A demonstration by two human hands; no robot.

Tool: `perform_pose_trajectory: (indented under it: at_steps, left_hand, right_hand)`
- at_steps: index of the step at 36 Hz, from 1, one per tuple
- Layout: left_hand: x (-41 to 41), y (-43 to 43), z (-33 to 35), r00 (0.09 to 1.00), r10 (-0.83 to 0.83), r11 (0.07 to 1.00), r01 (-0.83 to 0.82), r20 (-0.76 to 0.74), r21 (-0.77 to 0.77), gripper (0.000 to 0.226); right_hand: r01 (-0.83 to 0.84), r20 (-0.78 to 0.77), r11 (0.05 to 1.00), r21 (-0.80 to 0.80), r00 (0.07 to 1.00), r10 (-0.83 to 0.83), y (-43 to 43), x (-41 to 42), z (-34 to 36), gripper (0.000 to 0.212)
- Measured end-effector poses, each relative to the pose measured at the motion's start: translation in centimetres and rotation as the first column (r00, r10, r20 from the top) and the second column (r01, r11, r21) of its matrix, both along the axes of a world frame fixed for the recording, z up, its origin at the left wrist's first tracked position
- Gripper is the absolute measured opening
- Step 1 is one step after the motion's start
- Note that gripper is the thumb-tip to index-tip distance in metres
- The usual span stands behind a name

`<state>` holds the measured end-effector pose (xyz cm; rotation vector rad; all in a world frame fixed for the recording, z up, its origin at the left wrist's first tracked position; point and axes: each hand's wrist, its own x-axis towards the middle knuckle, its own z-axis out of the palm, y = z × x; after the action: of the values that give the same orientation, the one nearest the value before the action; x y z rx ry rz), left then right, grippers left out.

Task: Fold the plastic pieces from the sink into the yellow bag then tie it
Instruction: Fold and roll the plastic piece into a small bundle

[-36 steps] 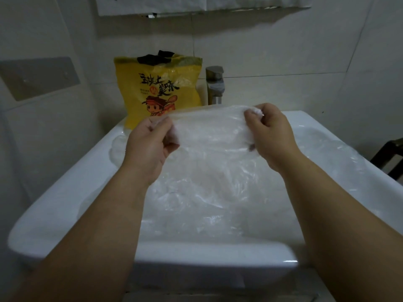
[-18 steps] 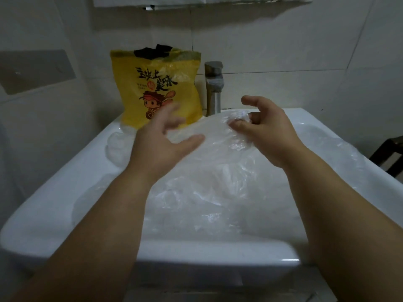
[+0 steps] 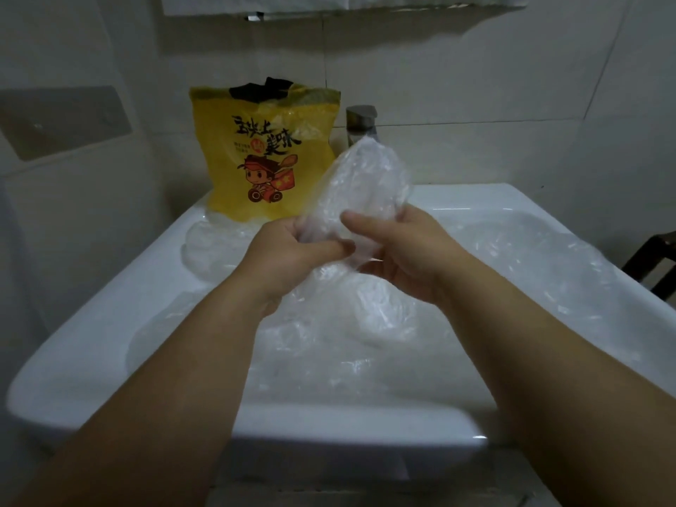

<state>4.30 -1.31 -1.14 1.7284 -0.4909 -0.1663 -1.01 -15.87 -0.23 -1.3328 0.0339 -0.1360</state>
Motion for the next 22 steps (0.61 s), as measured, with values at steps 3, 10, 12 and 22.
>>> perform_pose_trajectory:
  at_steps: [3,10,12,22]
  left_hand:
    - [0.0,0.2,0.3,0.999,-0.008,0.999,0.006,-0.038,-0.048,0.036]
    - [0.2,0.6,0.4,0.983,-0.131,0.991,0.127,-0.127,-0.041,0.032]
    - [0.2,0.4,0.2,0.988,-0.106,0.994,0.103,-0.115,-0.033,0.018]
    - [0.1,0.2,0.3,0.954,-0.221,0.972,0.199,-0.204,-0.123,0.044]
  right_hand:
    - [0.132,0.058,0.985,0.107,0.989,-0.139,-0.5,0.2,0.1,0.032]
    - [0.092,0.113,0.975,0.204,0.987,-0.117,-1.3,-0.2,0.8,0.023]
    - [0.098,0.107,0.969,0.225,0.986,-0.124,-1.2,-0.2,1.0,0.025]
    - [0.108,0.073,0.993,0.053,0.991,-0.112,-0.7,0.2,0.3,0.017]
